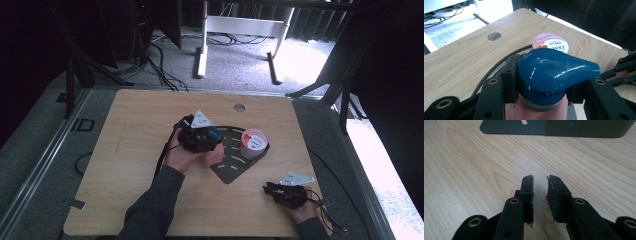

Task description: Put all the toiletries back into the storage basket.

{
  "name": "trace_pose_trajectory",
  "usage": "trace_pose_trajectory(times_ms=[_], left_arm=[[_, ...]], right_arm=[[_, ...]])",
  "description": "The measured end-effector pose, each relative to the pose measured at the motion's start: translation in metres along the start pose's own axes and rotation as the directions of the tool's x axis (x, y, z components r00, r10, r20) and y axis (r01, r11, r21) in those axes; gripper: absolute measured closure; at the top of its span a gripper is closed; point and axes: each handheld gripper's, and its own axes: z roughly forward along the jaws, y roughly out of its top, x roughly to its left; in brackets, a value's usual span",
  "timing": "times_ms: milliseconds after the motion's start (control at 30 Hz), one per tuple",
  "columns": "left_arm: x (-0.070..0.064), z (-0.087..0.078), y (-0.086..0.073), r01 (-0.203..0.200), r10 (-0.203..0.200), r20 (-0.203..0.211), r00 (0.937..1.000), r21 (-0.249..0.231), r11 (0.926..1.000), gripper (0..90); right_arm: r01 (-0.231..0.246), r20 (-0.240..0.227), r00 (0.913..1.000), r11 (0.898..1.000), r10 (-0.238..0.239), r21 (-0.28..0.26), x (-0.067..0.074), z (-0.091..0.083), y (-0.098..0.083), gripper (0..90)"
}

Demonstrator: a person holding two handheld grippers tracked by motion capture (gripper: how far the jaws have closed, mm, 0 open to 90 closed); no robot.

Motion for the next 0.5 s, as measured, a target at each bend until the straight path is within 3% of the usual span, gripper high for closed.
trace_pose_trajectory(times_ms=[500], left_arm=[[0.004, 0.012, 0.007, 0.012, -0.012, -0.023, 0.9997, 0.006, 0.9999, 52.8]], right_arm=[[-0.004, -0.002, 1.0000, 1.000, 0.004, -0.003, 0.000, 0.000, 0.000, 74.2]])
